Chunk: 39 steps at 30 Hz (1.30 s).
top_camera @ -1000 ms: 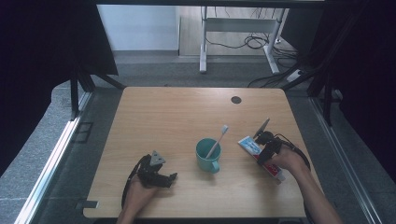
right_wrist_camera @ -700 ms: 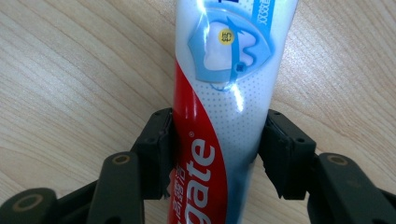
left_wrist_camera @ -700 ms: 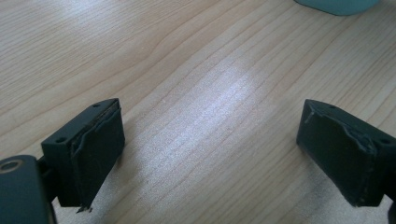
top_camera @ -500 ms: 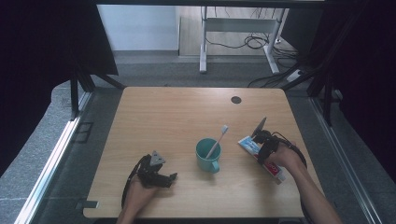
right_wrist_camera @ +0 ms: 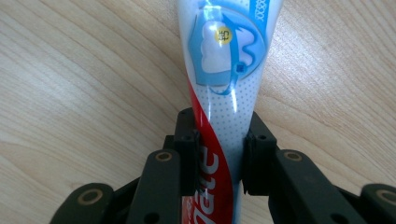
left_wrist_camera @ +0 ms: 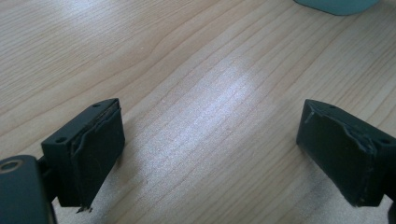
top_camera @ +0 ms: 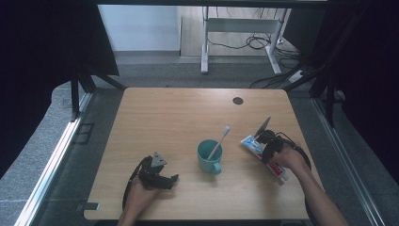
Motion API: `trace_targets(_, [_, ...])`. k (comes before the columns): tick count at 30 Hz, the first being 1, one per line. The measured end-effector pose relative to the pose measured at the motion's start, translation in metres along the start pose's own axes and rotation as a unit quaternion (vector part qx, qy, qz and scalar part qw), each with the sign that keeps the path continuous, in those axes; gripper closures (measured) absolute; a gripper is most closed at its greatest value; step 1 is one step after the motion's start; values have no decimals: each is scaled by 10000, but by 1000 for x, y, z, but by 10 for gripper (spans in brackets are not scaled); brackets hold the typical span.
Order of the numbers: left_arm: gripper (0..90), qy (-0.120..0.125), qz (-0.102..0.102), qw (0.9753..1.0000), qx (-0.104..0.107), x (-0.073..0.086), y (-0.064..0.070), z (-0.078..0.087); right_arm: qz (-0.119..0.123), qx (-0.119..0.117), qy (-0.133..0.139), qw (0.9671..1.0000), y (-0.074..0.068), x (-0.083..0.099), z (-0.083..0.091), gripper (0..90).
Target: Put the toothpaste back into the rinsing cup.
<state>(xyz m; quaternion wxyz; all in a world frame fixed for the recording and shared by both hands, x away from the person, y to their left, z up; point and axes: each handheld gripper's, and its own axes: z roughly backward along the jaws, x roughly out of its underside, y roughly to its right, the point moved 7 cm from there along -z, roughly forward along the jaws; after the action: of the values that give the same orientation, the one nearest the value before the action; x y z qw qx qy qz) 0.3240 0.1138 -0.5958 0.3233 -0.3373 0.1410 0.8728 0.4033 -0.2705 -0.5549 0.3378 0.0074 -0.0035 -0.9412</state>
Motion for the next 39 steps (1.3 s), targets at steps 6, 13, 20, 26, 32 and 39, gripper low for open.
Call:
trace_targets(6, [76,-1,0,10000,-2,0,0,0,53,-74,141,9999,-2,0,11,713])
trace_targets(13, [76,-1,1,10000,0,0,0,0,116,-36,205,9997,-4,0,23,713])
trace_targets(20, [76,-2,1,10000,-3,0,0,0,155,-72,377,9991,-6,0,35,714])
trace_targets(26, [76,-1,1,10000,-2,0,0,0,188,-63,564,9982,-9,0,46,715])
trace_targets(32, [76,-2,0,10000,-2,0,0,0,232,-134,917,9954,-15,-1,56,715])
trace_targets(39, [76,1,2,10000,-2,0,0,0,240,-200,1364,9902,-18,1,65,715])
